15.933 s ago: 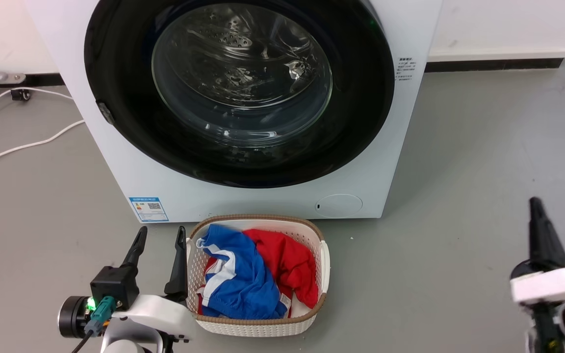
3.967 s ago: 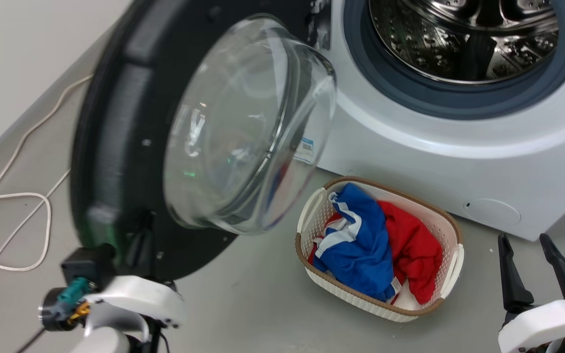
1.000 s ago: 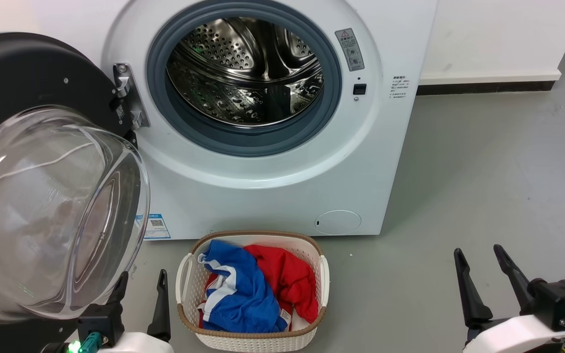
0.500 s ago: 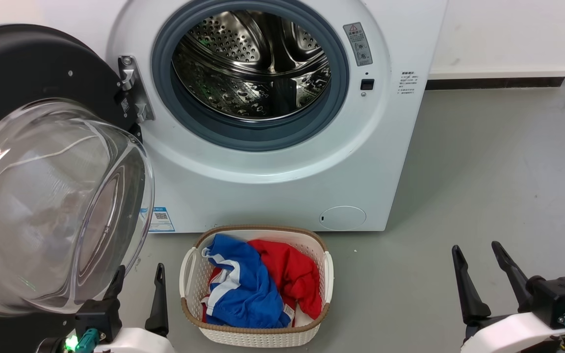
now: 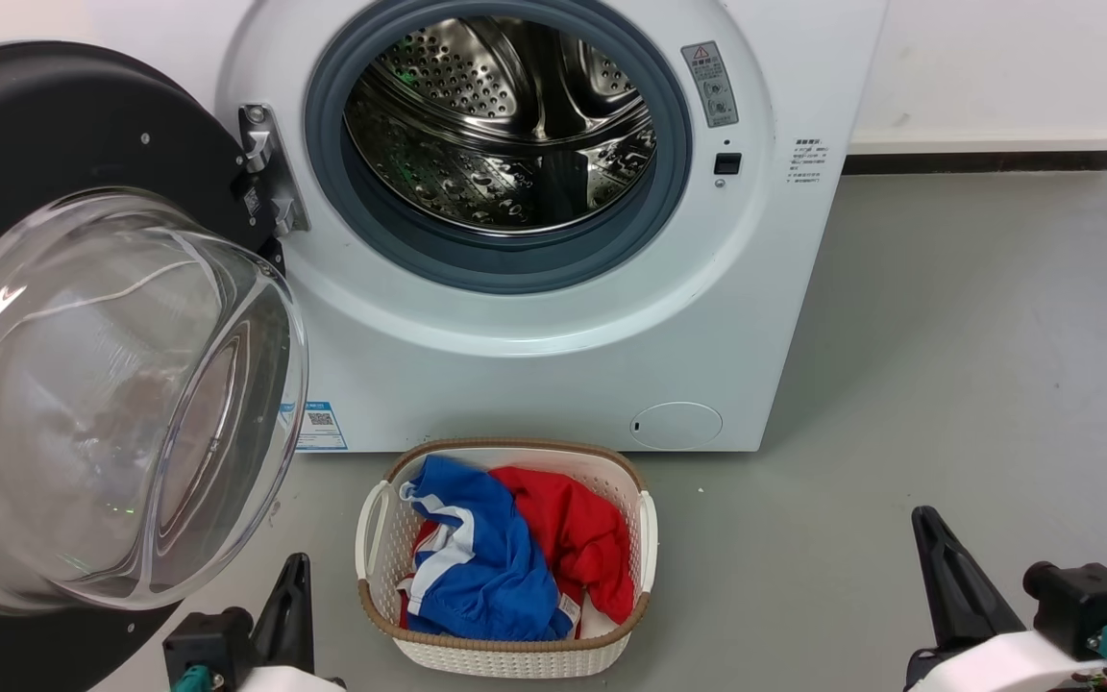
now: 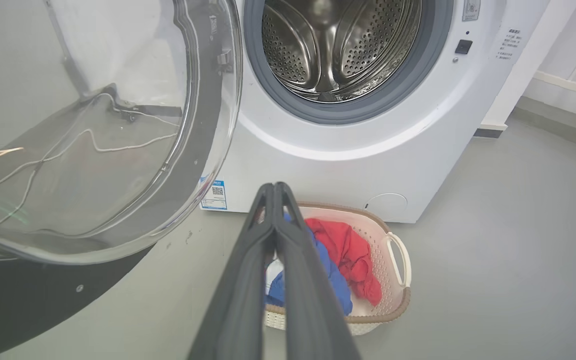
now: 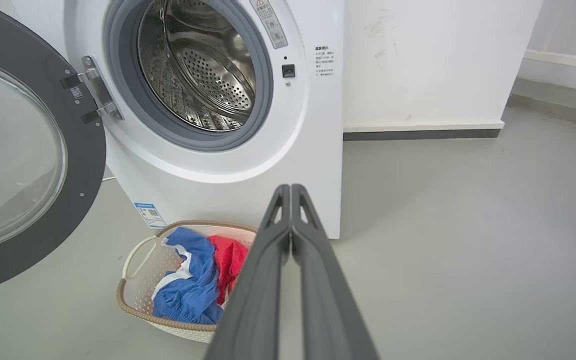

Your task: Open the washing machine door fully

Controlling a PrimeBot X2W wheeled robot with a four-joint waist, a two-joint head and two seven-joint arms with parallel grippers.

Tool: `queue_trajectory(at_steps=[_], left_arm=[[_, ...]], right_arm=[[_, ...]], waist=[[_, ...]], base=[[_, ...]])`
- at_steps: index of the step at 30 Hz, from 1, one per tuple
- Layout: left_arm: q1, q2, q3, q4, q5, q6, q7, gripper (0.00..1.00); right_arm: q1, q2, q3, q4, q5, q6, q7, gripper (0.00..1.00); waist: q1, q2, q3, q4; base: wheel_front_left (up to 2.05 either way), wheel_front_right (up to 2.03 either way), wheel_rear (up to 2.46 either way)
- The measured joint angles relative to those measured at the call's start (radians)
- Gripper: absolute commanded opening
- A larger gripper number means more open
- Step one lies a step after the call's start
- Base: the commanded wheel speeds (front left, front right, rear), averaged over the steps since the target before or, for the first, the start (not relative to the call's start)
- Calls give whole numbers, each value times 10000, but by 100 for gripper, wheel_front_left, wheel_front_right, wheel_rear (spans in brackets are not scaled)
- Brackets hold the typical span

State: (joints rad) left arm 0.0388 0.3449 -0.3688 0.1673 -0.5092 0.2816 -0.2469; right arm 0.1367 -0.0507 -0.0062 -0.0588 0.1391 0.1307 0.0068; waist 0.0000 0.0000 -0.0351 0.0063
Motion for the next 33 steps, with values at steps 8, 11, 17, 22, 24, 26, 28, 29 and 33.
queue_trajectory(at_steps=[8,11,17,22,24,26,28,29,33], left_arm=[[-39,-226,428,44,-1083,-378,320,0],[-82,-351,598,96,-1536,-541,433,0],[-221,-529,938,184,-2355,-855,698,0],[-270,-717,1191,259,-3003,-1074,878,0],[-316,-763,1294,282,-3264,-1164,953,0],[-369,-811,1398,301,-3501,-1266,1047,0],[-405,-878,1501,320,-3739,-1360,1116,0],[-409,-913,1547,334,-3864,-1413,1154,0],[-464,-1039,1739,355,-4311,-1578,1302,0]], right_arm=[[-87,-31,0,280,1484,0,27,0],[-199,-63,2,408,2100,0,31,0],[-389,-111,-8,635,3254,0,38,0],[-520,-144,-15,813,4132,0,73,0],[-572,-155,-23,876,4483,0,84,0],[-611,-169,-29,941,4805,0,96,0],[-671,-178,-36,997,5137,0,113,0],[-692,-182,-42,1026,5277,0,115,0],[-811,-199,-65,1160,5894,0,130,0]], waist=[[0,0,22,-4],[0,0,32,-6],[0,0,50,-9],[0,0,65,-12],[0,0,71,-13],[0,0,77,-14],[0,0,83,-15],[0,0,86,-16],[0,0,99,-17]], base=[[0,0,0],[0,0,0],[0,0,0],[0,0,0],[0,0,0],[0,0,0],[0,0,0],[0,0,0],[0,0,0]])
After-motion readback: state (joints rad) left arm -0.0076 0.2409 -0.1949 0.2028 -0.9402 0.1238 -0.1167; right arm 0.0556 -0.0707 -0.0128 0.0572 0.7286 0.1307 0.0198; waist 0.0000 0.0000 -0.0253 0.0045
